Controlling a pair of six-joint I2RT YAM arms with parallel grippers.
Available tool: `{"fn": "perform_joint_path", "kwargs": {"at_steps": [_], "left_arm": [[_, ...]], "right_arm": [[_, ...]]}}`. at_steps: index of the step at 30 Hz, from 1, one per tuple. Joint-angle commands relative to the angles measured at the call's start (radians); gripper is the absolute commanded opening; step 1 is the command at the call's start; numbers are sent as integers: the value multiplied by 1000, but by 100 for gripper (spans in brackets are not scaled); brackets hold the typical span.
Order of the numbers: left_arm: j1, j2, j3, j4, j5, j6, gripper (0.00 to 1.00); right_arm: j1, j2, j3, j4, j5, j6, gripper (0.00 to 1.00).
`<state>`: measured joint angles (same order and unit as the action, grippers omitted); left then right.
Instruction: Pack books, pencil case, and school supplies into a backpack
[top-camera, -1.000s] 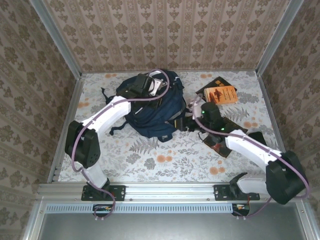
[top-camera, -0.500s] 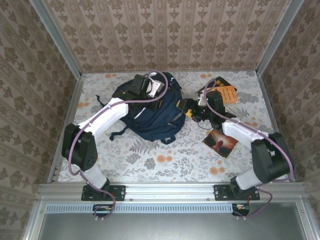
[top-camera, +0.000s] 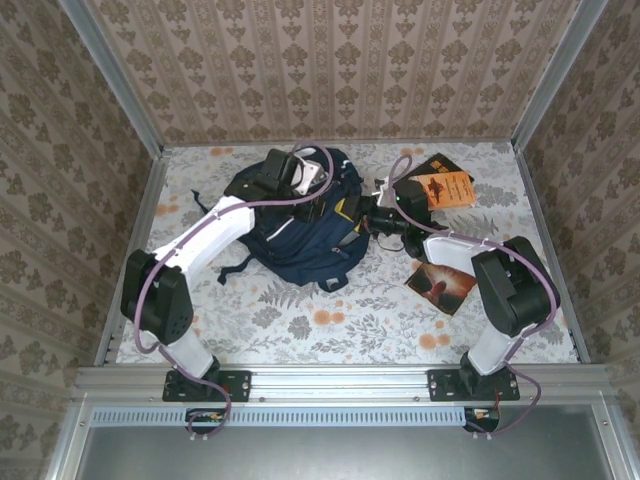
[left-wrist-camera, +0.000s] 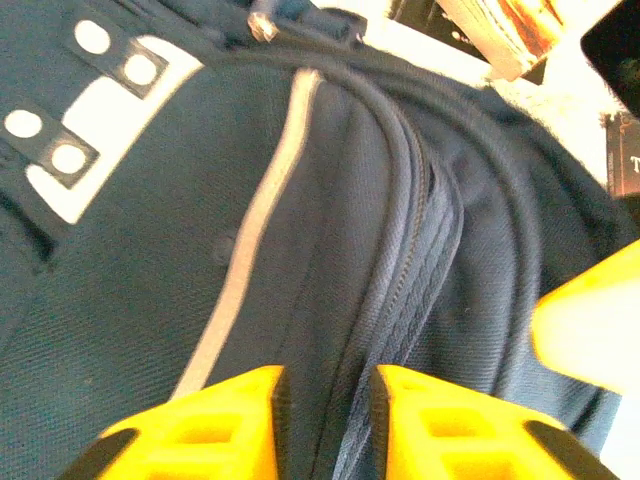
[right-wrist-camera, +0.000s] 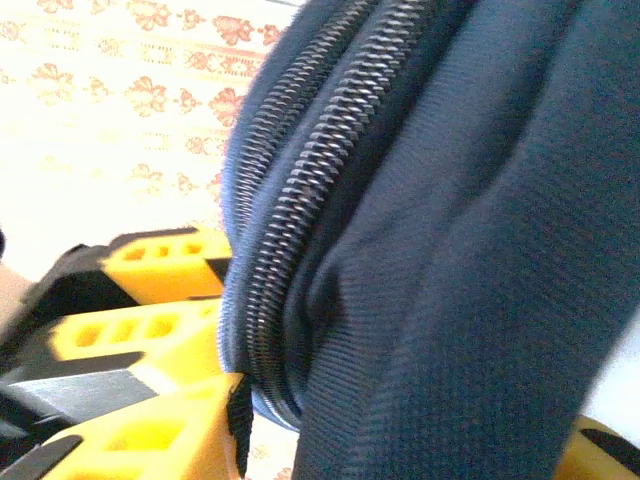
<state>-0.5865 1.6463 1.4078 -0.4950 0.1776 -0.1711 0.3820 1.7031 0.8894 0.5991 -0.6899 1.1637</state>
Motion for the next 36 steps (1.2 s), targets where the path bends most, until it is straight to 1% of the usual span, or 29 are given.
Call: {"fn": "perform_joint_path", "kwargs": {"at_steps": [1,3,8,12,14,18,20,22,24,27,30,34,36], "left_arm": [[17,-129,27,-75,-120,-155,40],[16,-193,-11,-118,-165,-235,44],[-5,-375,-173,-143,-142,-447,52],[-81,-459,-263,-194,-167,-600,56],[-121,-475,-294,-213,-179,-669,57],[-194,-478,-371,-185,-195,-770,59],[-205,-469,-396,-171,-205,-784,57],[-210,-457,-410,-158,-221,-775,53],[-211,-440,-419,-143,-235,-748,48],[-210,-410,-426,-108,-243,-691,43],[-210,-383,-438,-65,-246,-659,42],[-206,-350,-455,-26,-248,-650,43],[-207,-343,-464,-19,-278,-644,45]], "right_arm": [[34,10,43,88,-20,17,43],[55,19,61,89,-11,19,40],[100,49,110,107,15,36,36],[128,84,152,120,23,57,32],[139,99,171,124,24,65,30],[157,111,186,125,34,70,27],[162,113,187,125,36,74,26],[164,113,184,126,38,76,25],[166,113,183,128,38,83,23],[169,112,183,129,36,92,22],[173,113,181,139,31,110,21],[181,111,174,156,30,150,20],[184,111,165,194,29,194,20]]}}
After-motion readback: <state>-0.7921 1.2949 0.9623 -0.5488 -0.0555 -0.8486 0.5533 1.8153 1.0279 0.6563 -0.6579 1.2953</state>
